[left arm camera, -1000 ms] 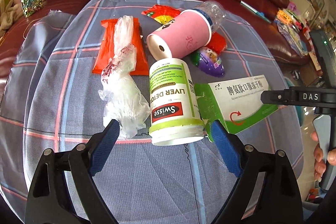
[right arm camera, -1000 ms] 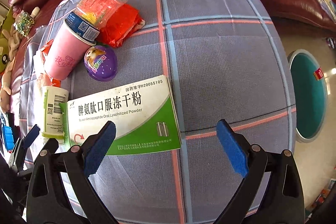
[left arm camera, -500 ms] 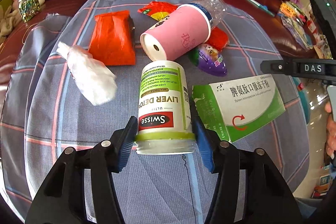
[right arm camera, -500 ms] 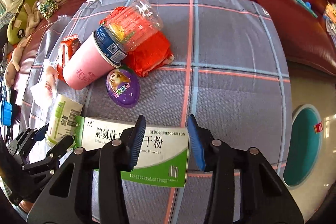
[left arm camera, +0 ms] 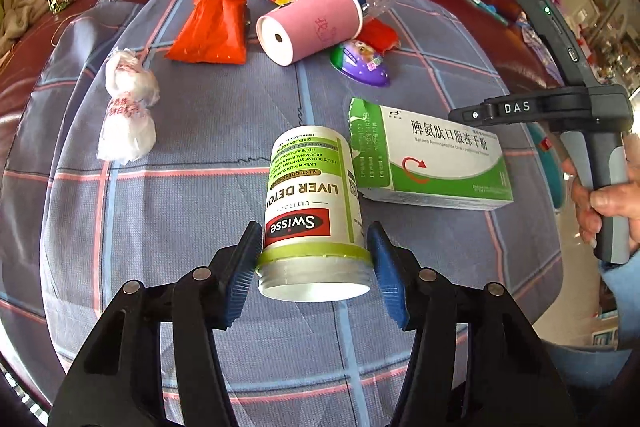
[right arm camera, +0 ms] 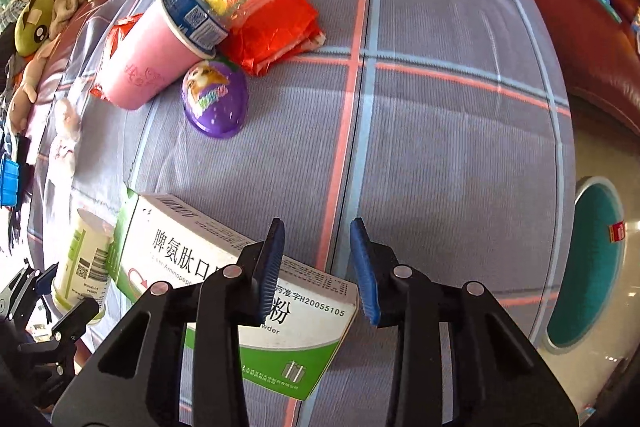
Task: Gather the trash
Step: 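Grasp the white Swisse bottle with the left tool while the right tool grasps the green medicine box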
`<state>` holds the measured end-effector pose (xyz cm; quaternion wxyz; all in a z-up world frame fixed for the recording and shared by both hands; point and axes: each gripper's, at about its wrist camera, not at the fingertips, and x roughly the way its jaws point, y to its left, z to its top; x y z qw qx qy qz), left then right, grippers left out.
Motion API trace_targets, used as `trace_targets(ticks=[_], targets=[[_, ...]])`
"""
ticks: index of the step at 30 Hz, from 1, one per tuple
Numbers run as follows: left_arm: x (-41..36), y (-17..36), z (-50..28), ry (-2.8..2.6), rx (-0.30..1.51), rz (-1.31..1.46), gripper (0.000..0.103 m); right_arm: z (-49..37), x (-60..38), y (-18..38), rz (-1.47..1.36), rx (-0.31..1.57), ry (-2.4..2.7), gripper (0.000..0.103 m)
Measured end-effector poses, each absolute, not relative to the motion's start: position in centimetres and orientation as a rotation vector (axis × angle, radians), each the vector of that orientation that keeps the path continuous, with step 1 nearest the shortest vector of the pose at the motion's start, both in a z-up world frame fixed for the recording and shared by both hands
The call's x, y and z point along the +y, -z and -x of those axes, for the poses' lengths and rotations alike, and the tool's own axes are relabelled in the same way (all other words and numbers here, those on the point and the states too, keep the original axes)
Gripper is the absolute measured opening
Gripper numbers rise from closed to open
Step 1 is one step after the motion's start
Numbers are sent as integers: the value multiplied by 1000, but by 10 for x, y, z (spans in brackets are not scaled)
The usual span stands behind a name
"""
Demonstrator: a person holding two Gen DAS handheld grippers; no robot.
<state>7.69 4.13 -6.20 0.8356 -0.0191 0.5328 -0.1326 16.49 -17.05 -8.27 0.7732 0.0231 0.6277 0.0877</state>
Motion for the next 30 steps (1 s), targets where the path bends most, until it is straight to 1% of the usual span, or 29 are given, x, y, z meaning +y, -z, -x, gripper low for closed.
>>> trace_targets(ticks=[3,5,7,9,11,12,14,16,18,22,30], targets=[[36,66,-71,268,1124,29,56,-139,-172,84,-62,1368,-210,33],[32,72,-72,260,1123,17,56,-122,-175,85,-74,1372,-233,35],[26,78,-77,256,1121,6,56,-107,-176,85,-76,1385,-255,42],[18,78,-84,260,1108,1,56,-92,-175,85,-74,1398,-280,44],[9,79,-91,272,1096,-4,56,-80,-174,82,-51,1392,-290,48],[5,78,-94,264,1088,-16,56,-77,-175,79,-42,1380,-281,52],[4,75,-96,259,1076,-16,56,-73,-179,68,-36,1346,-259,56],[9,69,-91,265,1063,-9,56,-65,-179,58,-55,1320,-265,70],[17,63,-84,263,1048,-5,56,-60,-169,53,-40,1310,-292,75],[37,61,-74,261,1042,37,56,-46,-139,55,17,1335,-373,75],[58,74,-69,248,1072,81,56,-59,-102,76,104,1379,-369,75]])
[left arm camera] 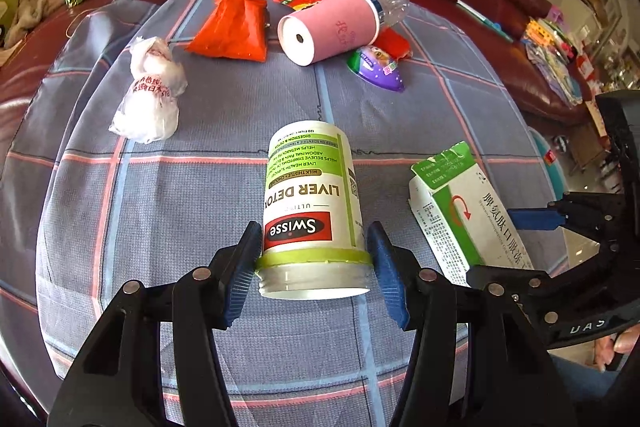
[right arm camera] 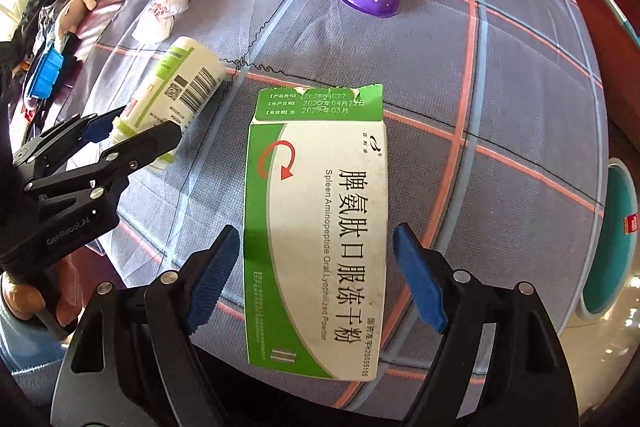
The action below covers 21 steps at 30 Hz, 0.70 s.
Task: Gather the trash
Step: 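Grasp the white Swisse bottle with the left tool while the right tool grasps the green medicine box, then carry the bottle and box over the teal bin and open both tools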
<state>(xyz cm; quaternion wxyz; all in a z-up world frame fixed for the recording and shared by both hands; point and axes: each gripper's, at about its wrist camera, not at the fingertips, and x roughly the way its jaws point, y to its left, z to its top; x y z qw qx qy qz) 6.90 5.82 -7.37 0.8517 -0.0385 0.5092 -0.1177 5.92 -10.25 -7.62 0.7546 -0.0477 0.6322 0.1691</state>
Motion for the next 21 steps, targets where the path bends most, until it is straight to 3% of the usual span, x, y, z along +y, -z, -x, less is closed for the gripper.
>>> trace_targets(ticks=[6,11,13,14,21], targets=[[64,82,-74,235,1099,92,64,-71,-91,86,146,1389,-340,72],[63,90,-82,229,1122,86,64,-78,-101,82,115,1371,-309,70],[60,90,-83,228,1117,72,62,-83,-111,79,79,1370,-299,70],[58,90,-83,235,1117,66,56,-85,-116,77,70,1362,-291,70],[36,72,-84,254,1079,8,56,-94,-155,56,-52,1299,-274,70]])
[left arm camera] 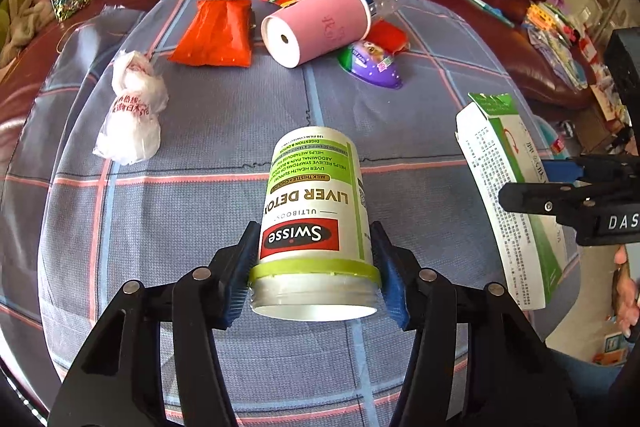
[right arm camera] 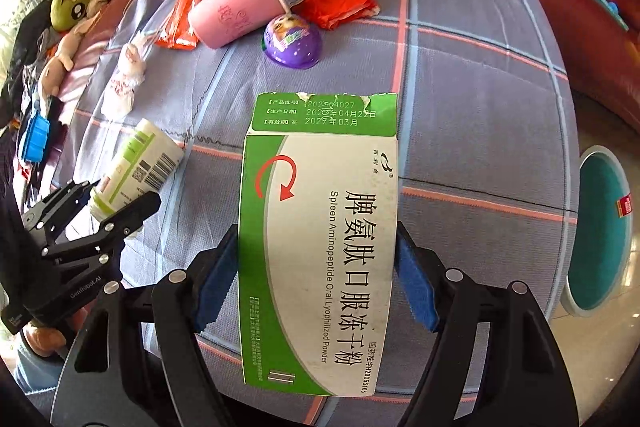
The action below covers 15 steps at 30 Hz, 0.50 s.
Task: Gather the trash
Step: 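Carry the bottle and box over the teal bin and open both tools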
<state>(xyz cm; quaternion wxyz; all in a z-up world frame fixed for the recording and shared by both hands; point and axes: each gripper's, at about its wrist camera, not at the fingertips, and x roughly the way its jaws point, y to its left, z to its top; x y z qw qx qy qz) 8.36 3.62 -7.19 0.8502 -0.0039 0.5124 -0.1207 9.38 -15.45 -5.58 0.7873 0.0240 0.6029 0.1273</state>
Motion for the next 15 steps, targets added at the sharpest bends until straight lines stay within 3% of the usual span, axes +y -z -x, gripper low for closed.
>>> trace_targets(ticks=[15], targets=[[-97,32,-109,468,1029,-113,56,-84,-327,8,-328,1104,-91,70]])
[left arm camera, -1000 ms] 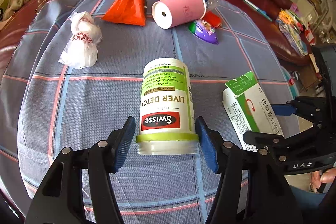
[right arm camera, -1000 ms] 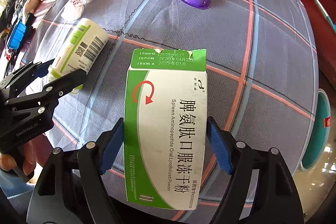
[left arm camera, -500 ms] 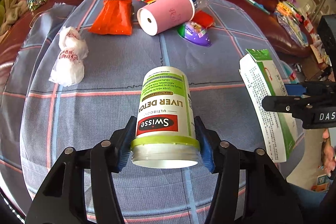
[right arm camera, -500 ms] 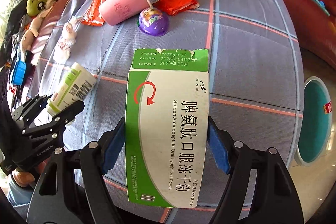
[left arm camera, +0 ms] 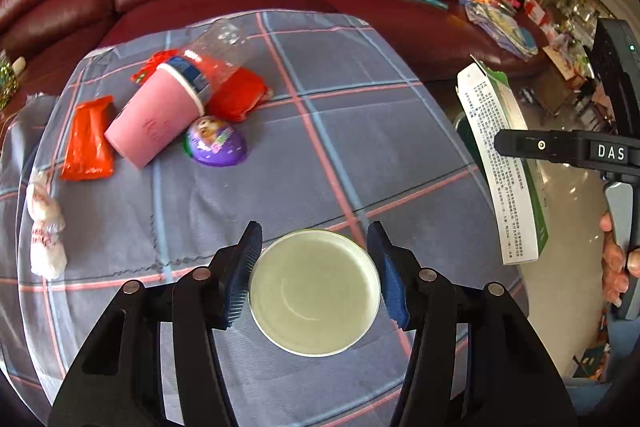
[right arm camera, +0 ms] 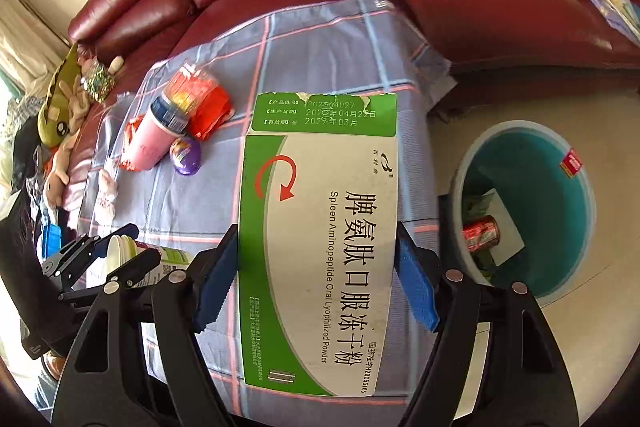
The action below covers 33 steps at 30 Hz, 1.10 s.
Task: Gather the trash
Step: 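Carry the bottle and box over the teal bin and open both tools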
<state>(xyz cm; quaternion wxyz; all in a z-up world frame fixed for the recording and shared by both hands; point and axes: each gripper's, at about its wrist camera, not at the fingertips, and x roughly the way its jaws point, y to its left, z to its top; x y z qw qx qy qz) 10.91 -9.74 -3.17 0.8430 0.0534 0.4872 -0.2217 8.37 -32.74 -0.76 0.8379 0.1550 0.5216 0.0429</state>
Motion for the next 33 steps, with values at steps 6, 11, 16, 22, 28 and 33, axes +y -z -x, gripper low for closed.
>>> trace_targets(ticks=[6,11,16,22,28,33], targets=[[-153,26,-116,531,1017,-183,56,-71,-400,5,-418,1055,1,70],[-198,22,-123,585,1014,-240,56,-66,-457,12,-477,1028,95,70],[-248,14,-130,656,992,-280,56,-64,-502,23,-515,1024,160,71],[-306,17,-138,730,984,-319,56,-69,-527,43,-524,1057,191,71],[-353,27,-141,796,991,-356,56,-77,-546,61,-541,1081,203,72],[-380,40,-143,839,1013,-376,56,-81,-561,71,-579,1102,209,76]])
